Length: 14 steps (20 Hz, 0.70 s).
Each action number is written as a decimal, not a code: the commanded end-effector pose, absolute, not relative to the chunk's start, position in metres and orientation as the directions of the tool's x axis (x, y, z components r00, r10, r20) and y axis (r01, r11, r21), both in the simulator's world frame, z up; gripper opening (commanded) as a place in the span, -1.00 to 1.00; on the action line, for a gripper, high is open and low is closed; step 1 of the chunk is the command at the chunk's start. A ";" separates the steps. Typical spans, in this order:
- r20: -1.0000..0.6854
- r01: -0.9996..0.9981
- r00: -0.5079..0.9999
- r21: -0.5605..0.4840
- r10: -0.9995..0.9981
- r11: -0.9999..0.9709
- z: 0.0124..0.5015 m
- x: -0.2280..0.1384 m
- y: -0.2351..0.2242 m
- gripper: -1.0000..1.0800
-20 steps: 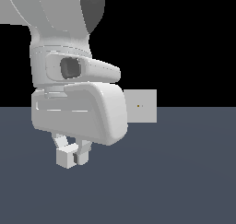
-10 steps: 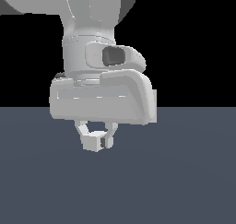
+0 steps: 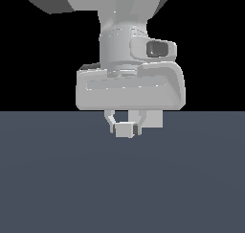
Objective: Plug the charger into the wall socket.
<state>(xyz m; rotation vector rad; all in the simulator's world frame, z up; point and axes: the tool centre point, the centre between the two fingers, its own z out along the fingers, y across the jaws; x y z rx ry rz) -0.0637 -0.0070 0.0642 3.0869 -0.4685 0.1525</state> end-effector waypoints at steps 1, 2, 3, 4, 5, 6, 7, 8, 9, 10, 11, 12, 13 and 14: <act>0.099 -0.257 0.962 0.001 -0.256 -0.966 0.071 -0.057 -0.018 -1.00; 0.099 -0.242 0.966 0.001 -0.241 -0.970 0.073 -0.054 -0.022 -1.00; 0.099 -0.227 0.969 0.000 -0.225 -0.974 0.076 -0.050 -0.026 -1.00; 0.098 -0.212 0.973 0.000 -0.211 -0.977 0.078 -0.047 -0.030 -1.00; 0.098 -0.198 0.976 0.000 -0.197 -0.980 0.081 -0.044 -0.034 -1.00; 0.098 -0.184 0.978 0.000 -0.183 -0.983 0.083 -0.042 -0.037 -1.00; 0.098 -0.171 0.980 0.000 -0.171 -0.985 0.085 -0.039 -0.040 -1.00; 0.098 -0.159 0.982 0.000 -0.158 -0.987 0.087 -0.036 -0.043 -1.00; 0.098 -0.148 0.984 0.000 -0.147 -0.989 0.089 -0.033 -0.046 -1.00; 0.098 -0.137 0.986 0.000 -0.136 -0.991 0.091 -0.031 -0.048 -1.00; 0.098 -0.127 0.987 0.000 -0.126 -0.992 0.092 -0.029 -0.051 -1.00; 0.097 -0.117 0.988 0.000 -0.117 -0.993 0.094 -0.026 -0.053 -1.00; 0.097 -0.109 0.989 0.000 -0.108 -0.994 0.095 -0.024 -0.055 -1.00; 0.097 -0.101 0.990 0.000 -0.100 -0.995 0.096 -0.022 -0.056 -1.00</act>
